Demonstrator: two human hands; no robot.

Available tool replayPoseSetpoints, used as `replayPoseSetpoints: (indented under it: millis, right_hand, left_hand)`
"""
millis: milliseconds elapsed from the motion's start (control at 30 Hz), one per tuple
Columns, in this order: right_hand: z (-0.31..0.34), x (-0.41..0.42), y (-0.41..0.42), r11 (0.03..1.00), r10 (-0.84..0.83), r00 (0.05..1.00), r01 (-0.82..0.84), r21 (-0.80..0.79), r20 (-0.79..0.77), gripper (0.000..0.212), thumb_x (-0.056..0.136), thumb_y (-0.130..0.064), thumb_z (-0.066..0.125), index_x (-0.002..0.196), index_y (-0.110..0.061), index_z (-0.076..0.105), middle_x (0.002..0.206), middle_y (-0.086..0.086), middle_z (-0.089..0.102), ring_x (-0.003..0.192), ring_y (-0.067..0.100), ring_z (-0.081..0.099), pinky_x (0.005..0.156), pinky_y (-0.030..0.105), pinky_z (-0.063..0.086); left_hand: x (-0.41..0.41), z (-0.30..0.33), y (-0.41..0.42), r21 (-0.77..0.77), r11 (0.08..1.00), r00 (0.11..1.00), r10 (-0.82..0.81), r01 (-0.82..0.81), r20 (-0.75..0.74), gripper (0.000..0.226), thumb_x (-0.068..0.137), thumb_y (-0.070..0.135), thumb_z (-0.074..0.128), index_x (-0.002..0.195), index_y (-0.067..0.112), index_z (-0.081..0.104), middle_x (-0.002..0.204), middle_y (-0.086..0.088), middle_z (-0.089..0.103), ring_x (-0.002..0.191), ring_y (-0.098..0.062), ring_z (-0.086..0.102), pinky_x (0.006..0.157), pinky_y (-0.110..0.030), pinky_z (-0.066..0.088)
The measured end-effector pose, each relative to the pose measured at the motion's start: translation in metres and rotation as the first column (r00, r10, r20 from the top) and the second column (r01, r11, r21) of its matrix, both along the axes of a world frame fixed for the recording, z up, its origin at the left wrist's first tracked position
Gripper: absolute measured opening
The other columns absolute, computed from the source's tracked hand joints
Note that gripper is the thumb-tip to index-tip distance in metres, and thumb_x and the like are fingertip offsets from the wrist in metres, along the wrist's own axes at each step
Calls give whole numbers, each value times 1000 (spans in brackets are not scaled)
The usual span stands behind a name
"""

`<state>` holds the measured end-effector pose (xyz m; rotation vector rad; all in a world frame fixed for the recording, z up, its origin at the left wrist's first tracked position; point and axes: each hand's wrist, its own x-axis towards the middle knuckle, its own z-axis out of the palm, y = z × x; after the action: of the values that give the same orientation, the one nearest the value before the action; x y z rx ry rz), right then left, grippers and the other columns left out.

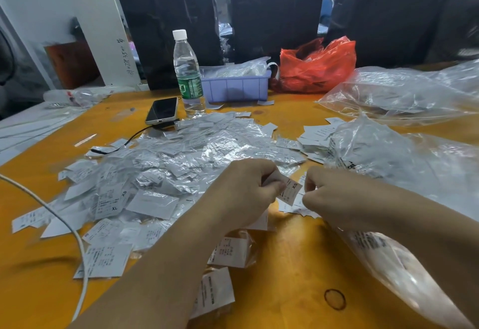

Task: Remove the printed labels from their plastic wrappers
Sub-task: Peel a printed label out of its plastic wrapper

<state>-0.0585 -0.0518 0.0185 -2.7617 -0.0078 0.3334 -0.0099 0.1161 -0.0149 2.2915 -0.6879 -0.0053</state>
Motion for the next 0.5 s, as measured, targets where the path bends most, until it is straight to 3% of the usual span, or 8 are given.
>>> replayPoseSetpoints:
  millis: [100,233,300,333,400,500]
  right_hand:
    - [11,-8,2,999,1,996,3,40,-84,7,94,-12,43,91,-14,49,80,4,52,65,17,45,55,30,35]
    - [28,-21,-4,997,59,985,-49,65,-160,34,87,-6,46,118,4,56,86,15,56,72,26,48,61,34,36]
    - [35,-30,-10,993,97,981,-83,87,-170,36,87,-5,47,120,-3,58,100,14,64,86,31,61,75,46,52]
    - [37,-35,-13,989,101,982,-81,122,-162,35,87,-5,47,118,-16,62,106,4,66,95,24,65,86,44,54]
    - [34,-43,-19,982,119,989,-106,154,-82,45,86,-2,46,113,-35,60,110,-14,63,103,8,62,91,35,54]
    - [20,-48,-30,981,169,945,-135,-137,280,53,84,3,43,116,-38,56,113,-19,53,110,5,50,89,26,48]
  left_hand:
    - [0,-1,-1,16,1000,1000,-1,1,6,17,93,27,60,87,12,67,71,8,64,60,-7,52,52,-20,38]
    - [-3,2,-1,2,1000,1000,4,-4,-5,16,93,28,60,82,18,67,72,8,66,66,-13,59,55,-25,42]
    - [-6,4,0,-5,1000,1000,3,-3,1,17,93,27,60,79,20,66,72,7,66,67,-15,60,57,-31,45]
    - [-7,5,0,-8,1000,1000,0,0,4,18,93,27,60,77,20,65,73,6,66,69,-17,61,59,-35,47]
    - [-10,6,-1,-10,1000,1000,-6,6,6,19,93,26,60,75,18,63,73,3,66,72,-22,61,63,-41,49]
    - [-12,9,-2,-21,1000,1000,-8,8,-1,22,92,24,60,71,17,60,72,3,66,74,-23,63,67,-44,51]
